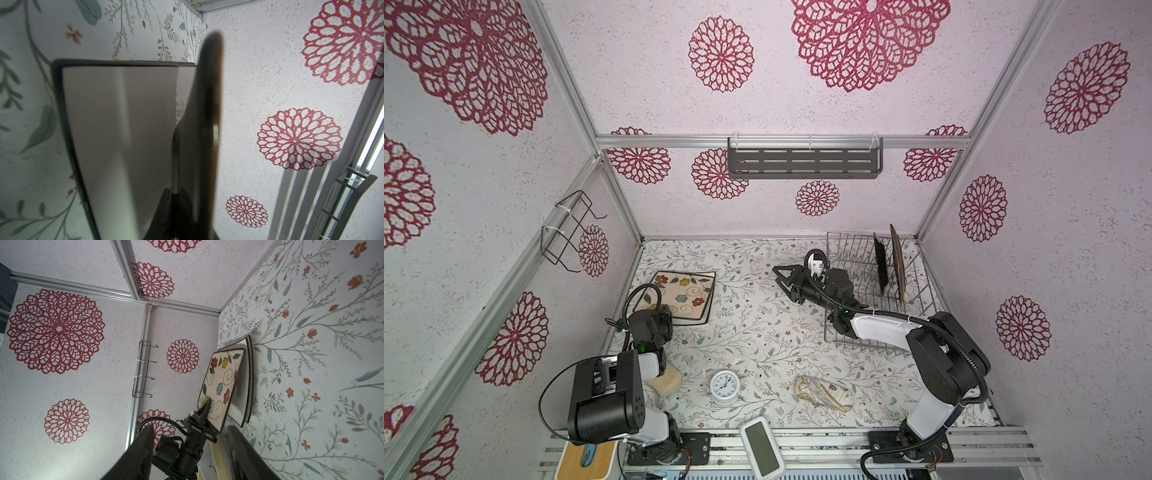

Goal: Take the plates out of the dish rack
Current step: 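Lower the flowered plate onto the white plate stack with the left gripper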

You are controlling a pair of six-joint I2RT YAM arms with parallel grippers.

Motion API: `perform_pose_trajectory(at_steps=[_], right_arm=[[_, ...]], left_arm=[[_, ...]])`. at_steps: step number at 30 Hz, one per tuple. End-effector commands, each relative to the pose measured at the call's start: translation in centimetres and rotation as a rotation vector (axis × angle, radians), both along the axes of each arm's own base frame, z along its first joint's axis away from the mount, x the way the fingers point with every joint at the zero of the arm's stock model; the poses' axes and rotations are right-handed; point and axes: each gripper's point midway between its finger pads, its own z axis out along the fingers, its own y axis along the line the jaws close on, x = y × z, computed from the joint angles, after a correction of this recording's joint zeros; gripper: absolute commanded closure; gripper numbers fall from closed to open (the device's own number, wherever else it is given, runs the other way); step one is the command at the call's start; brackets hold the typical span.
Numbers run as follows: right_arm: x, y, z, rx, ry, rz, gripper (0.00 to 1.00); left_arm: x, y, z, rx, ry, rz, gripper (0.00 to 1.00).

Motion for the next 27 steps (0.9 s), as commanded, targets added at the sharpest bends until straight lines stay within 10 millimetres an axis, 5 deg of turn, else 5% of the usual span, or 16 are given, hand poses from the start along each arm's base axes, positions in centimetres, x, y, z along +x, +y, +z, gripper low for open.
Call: perform_pose_trajectory(at_steps=[1,15,27], right_arm=[[-0.1,0.6,2.8,0.057,-0.064,0.026,0.41],[-0.1,0.7,2.6,0.067,-0.057,0.032,0.41],[0.0,0.9,2.6,0.076,-0.054,0.038,0.41]], left_arm=[[2.8,0.8,7.6,0.060,-0.260,-0.003,1.00],[3.2,0.9,6.8,0.046,-0.234,-0.008,1.00],[2.9,0.8,6.4,0.040,-0.210,-0.002,0.73]])
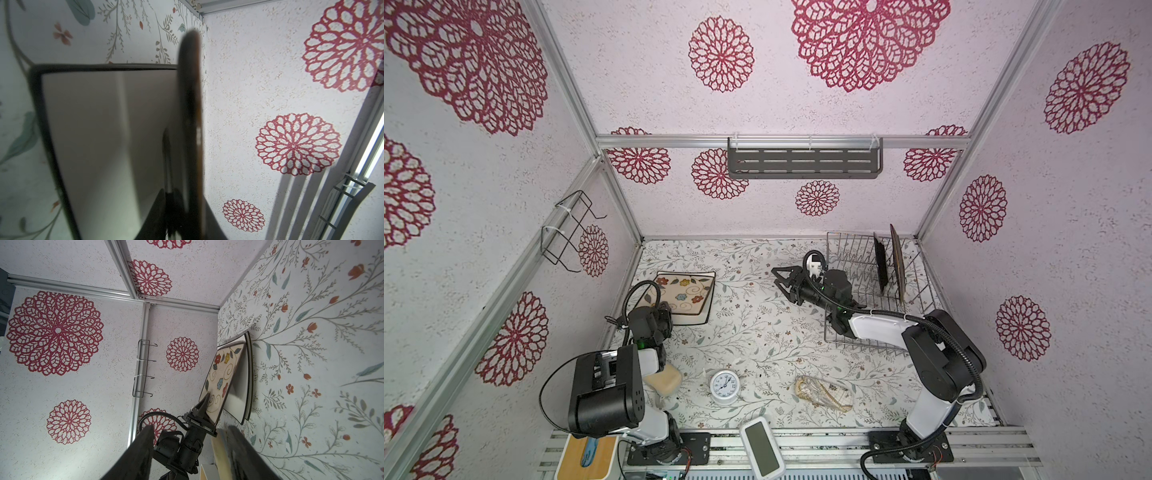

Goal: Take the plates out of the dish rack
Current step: 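Lower the flowered plate onto the white plate stack with the left gripper, then open the left gripper to release the flowered plate on the stack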

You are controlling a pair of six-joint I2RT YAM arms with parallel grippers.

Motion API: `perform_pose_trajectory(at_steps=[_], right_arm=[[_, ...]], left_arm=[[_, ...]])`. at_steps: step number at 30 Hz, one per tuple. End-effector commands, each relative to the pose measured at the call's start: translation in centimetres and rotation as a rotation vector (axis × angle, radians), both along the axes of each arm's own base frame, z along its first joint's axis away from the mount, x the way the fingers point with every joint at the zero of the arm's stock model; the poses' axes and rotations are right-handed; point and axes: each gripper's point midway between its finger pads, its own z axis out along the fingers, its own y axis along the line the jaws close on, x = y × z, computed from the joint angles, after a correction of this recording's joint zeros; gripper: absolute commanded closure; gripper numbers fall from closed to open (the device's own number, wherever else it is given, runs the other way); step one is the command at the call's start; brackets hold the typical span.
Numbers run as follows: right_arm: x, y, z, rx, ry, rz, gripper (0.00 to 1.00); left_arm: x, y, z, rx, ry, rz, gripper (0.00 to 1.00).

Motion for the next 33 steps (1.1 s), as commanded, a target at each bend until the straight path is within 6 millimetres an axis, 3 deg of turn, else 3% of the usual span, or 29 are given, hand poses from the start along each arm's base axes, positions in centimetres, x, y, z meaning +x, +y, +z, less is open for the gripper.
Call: perform_pose_trajectory(at_steps=[1,11,20,33], right_arm=[[-0.1,0.6,3.3,0.063,-0.078,0.027,0.41],[-0.2,0.6,3.5,0.066,-0.083,0.027,0.41],[-0.2,0.5,3.4,0.065,-0.082,0.026,0.41],[-0.1,0.6,3.4,0.062,-0.083,0.024,0.41]], left_arm=[[1.9,0.5,6.3,0.053,-0.205,-0.010,0.72],[1.8,0.4,5.8,0.059,-0.160,-0.017,0.54],[1.5,0.4,4.9,0.090,-0.049,-0.034,0.26],[1.2,-0.3,3.6,0.101,0.045,-0.071,0.09]])
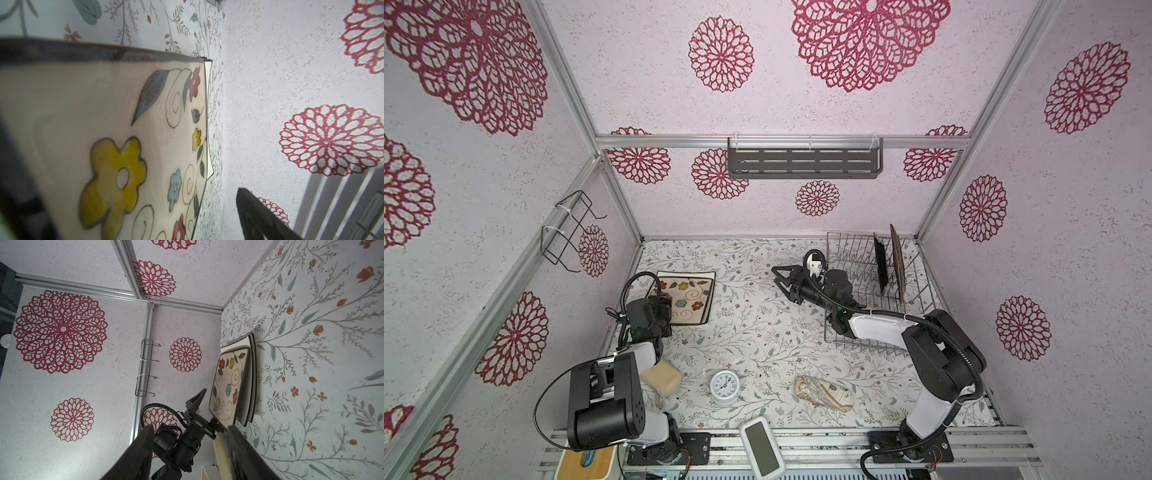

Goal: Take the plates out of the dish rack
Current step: 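Open the left gripper to release the flowered plate on the stack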

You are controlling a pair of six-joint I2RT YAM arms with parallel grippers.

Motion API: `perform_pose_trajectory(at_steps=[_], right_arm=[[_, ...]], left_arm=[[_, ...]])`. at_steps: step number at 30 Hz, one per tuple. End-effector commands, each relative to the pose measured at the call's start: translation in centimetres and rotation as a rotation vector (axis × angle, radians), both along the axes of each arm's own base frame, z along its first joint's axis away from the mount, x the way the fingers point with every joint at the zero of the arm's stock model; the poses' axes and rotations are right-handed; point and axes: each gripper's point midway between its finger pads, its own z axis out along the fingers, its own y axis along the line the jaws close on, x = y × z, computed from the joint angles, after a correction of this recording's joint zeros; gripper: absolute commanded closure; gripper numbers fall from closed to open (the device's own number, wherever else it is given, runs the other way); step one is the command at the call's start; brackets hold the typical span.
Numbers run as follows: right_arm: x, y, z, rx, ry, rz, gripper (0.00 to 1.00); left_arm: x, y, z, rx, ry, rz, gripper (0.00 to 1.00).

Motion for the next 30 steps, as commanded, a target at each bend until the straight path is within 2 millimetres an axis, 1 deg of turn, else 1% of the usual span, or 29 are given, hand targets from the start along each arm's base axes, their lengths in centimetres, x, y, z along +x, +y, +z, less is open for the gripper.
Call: perform_pose_trajectory(at_steps=[1,7,11,13,22,30], right_arm=[[-0.1,0.6,3.0,0.051,-0.068,0.023,0.41],[-0.2,0.7,3.2,0.055,-0.070,0.030,0.41],[-0.3,0.6,3.1,0.054,-0.069,0.031,0.41],[-0.2,0.6,3.1,0.056,-0.070,0.028,0.41],[-0.3,0.6,3.2,0.059,-0.072,0.030,0.41],[-0.4,0.6,3.1,0.061,-0.072,0.031,0.41]], left_arm=[[1.5,0.1,4.0,0.060,-0.106,-0.022,0.08],[1.3,0.0,3.9,0.075,-0.080,-0.029,0.04],[1.4,-0.4,3.8,0.082,-0.054,-0.050,0.00],[1.3,-0.6,3.6,0.088,-0.039,-0.060,0.02],[0.9,-1.1,3.2,0.114,-0.004,-0.067,0.03],[0.1,-0.6,3.1,0.146,0.029,-0.044,0.03]])
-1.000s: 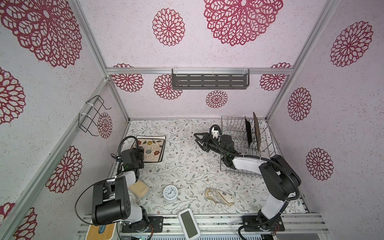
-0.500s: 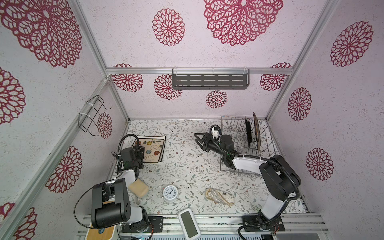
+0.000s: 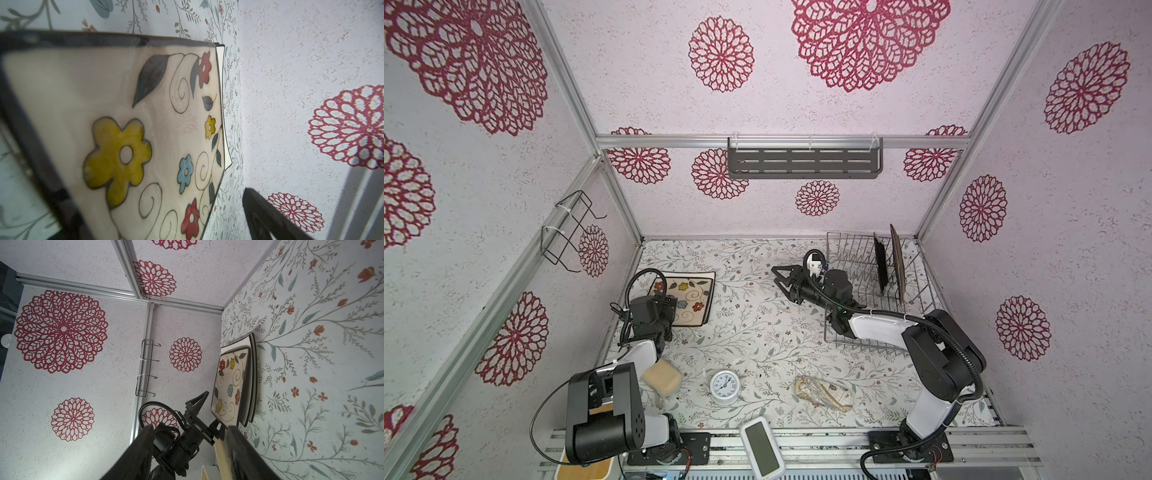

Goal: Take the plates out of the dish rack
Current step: 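Open the left gripper to release the flowered plate on the stack, then raise the left gripper up off the plate stack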

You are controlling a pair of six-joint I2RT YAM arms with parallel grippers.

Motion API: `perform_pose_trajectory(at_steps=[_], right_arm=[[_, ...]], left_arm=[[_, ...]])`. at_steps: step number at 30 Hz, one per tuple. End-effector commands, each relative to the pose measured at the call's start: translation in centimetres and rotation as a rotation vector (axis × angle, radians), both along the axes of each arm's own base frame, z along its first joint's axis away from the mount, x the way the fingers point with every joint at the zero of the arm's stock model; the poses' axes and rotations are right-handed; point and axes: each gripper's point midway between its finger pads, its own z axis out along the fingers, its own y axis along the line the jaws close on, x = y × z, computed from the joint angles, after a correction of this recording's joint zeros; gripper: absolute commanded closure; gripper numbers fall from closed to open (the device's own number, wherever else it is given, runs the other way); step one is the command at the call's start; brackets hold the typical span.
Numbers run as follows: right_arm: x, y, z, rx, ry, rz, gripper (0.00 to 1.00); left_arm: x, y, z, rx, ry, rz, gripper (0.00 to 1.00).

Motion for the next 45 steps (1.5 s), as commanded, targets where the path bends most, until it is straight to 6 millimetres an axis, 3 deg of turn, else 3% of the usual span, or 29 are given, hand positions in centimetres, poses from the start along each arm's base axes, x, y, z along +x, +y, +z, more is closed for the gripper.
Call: perform_pose_trajectory(at_steps=[1,24,45], right_arm=[[-0.3,0.5,2.9,0.059,-0.068,0.030,0.41],[-0.3,0.5,3.2,0.067,-0.073,0.030,0.41],[-0.5,0.4,3.5,0.070,-0.079,0.031,0.41]], left_arm=[[1.2,0.5,3.0,0.063,-0.074,-0.003,0.03],[3.2,-1.7,2.0,0.039,-0.036,-0.121,0.03],[2.0,-1.1,2.3,0.096,0.046,-0.103,0.03]])
